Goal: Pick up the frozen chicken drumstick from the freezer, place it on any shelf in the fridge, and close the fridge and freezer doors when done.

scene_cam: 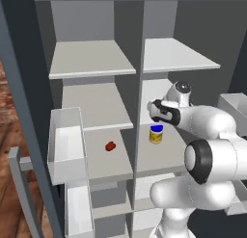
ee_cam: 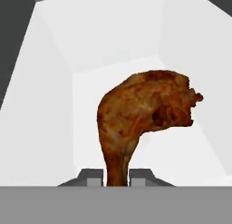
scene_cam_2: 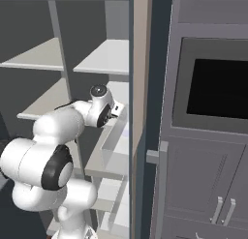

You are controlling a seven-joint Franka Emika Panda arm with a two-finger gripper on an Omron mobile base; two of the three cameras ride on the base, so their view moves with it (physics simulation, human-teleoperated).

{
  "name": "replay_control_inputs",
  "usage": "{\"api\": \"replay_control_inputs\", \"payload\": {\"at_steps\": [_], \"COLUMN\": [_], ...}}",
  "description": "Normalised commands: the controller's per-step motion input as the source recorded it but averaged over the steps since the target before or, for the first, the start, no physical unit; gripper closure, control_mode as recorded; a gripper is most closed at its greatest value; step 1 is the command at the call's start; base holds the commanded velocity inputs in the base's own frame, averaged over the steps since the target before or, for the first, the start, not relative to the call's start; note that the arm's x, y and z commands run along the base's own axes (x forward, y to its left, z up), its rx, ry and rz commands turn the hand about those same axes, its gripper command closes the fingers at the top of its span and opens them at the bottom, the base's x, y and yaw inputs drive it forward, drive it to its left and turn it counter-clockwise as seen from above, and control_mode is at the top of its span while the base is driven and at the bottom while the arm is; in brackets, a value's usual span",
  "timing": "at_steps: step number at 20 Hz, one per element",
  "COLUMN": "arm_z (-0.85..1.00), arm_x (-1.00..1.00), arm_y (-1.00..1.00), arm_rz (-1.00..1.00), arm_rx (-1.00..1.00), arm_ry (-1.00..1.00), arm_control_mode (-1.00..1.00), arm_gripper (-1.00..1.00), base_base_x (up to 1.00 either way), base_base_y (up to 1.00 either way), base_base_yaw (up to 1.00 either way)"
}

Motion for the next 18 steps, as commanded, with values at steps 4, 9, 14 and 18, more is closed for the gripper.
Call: {"api": "replay_control_inputs", "payload": {"at_steps": [4,9,14,18], "arm_z": [-0.53,-0.41,-0.47,-0.25], "arm_x": [0.61,0.65,0.41,-0.02], "arm_y": [0.0,0.0,0.0,0.0], "arm_rz": [0.0,0.0,0.0,0.0], "arm_rx": [-0.08,-0.07,-0.02,0.0], "arm_ry": [0.0,0.0,0.0,-0.02], "arm_control_mode": [-1.0,-1.0,-1.0,-1.0], "arm_gripper": [1.0,1.0,-1.0,-1.0], "base_base_x": [0.0,0.0,0.0,0.0], "base_base_y": [0.0,0.0,0.0,0.0], "base_base_yaw": [0.0,0.0,0.0,0.0]}}
